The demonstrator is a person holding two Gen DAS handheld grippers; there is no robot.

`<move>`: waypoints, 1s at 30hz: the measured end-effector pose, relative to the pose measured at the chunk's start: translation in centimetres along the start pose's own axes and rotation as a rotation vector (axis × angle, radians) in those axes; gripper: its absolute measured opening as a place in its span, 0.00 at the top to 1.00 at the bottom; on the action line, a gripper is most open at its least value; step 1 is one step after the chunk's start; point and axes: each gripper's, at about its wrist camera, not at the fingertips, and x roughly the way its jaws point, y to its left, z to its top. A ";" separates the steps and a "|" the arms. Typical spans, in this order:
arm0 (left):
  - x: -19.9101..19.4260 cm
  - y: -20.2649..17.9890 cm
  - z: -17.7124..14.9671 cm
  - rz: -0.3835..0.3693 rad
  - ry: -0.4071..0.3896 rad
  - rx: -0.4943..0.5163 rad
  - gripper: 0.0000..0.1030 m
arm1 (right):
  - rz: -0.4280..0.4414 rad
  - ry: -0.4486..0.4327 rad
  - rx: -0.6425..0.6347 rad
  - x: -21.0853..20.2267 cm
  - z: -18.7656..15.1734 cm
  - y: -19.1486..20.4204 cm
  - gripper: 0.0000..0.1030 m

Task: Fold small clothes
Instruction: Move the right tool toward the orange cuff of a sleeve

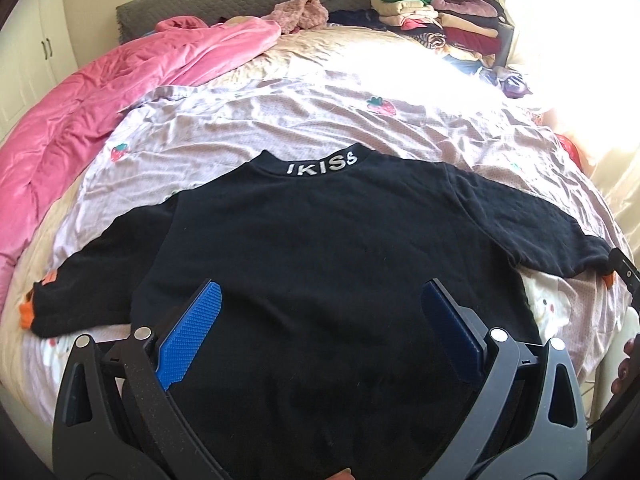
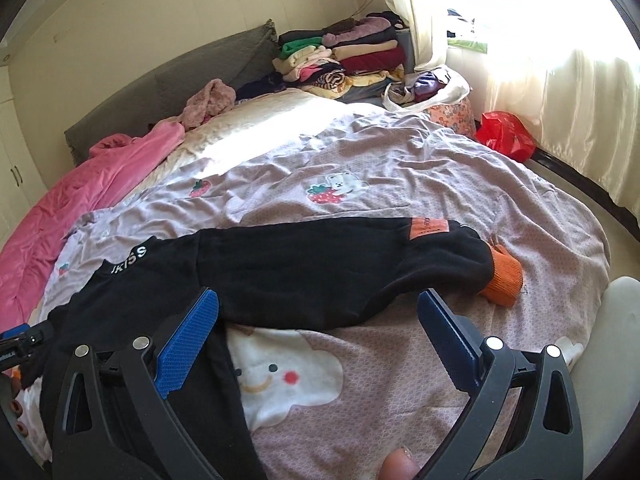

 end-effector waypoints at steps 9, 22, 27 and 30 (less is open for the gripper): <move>3.5 -2.0 1.7 -0.022 0.045 0.027 0.09 | -0.042 0.026 0.060 2.5 1.3 -2.7 0.04; 9.0 -2.9 2.3 -0.066 0.087 0.013 0.09 | -0.058 0.103 0.197 6.0 1.0 -6.3 0.04; 10.6 -2.1 2.0 -0.044 0.106 0.000 0.09 | -0.049 0.123 0.272 7.9 1.4 -7.1 0.04; 11.3 -1.4 1.8 -0.026 0.113 -0.003 0.09 | -0.040 0.116 0.367 7.7 1.1 -8.1 0.04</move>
